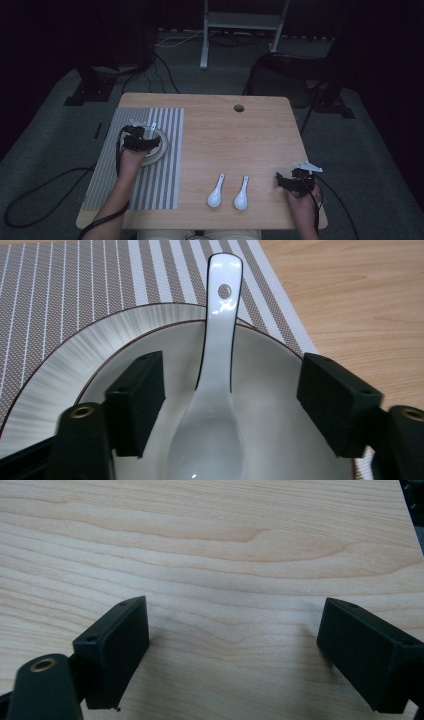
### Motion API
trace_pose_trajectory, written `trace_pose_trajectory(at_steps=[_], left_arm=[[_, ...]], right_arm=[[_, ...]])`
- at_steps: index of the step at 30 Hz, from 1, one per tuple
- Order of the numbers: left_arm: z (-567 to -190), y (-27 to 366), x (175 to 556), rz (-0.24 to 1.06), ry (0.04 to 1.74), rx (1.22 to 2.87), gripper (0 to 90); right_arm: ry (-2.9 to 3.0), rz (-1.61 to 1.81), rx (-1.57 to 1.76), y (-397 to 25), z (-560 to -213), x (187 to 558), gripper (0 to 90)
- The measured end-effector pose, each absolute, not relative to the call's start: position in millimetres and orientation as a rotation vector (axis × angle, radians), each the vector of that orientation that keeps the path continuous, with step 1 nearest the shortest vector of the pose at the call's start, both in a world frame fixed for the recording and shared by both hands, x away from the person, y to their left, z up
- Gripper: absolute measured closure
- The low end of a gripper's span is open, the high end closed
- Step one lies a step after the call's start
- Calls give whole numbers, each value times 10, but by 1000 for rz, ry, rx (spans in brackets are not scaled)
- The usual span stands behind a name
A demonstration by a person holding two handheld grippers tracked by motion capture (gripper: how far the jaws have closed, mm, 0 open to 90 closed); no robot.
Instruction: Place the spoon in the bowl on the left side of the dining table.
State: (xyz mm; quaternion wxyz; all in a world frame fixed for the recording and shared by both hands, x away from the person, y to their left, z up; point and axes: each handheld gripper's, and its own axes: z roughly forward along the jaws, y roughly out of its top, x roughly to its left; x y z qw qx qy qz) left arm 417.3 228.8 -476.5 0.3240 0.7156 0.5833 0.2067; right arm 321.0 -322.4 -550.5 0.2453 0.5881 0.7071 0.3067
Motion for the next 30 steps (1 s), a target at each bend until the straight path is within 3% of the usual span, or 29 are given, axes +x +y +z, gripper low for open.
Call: trace_pose_trajectory(at_steps=[7, 8, 12, 16, 17, 30], left_arm=[[-4698, 2300, 4088, 565, 1534, 1869, 176], [-4694, 2302, 4084, 564, 1537, 1875, 124], [-4680, 2305, 4041, 555, 1515, 1897, 76], [-4658, 2318, 3982, 574, 1499, 1893, 70], [-4652, 2322, 3971, 569, 1497, 1897, 0], [-4598, 2338, 3748, 613, 1448, 1914, 0]], right_arm=[[1930, 837, 1605, -3224, -5505, 3210, 127], [1930, 837, 1605, -3224, -5505, 3210, 127], [1930, 837, 1605, -3224, -5505, 3210, 126], [1930, 837, 1606, -3224, -5504, 3210, 126], [1930, 837, 1605, -3224, -5505, 3210, 127], [1930, 837, 1605, -3224, -5505, 3210, 127]])
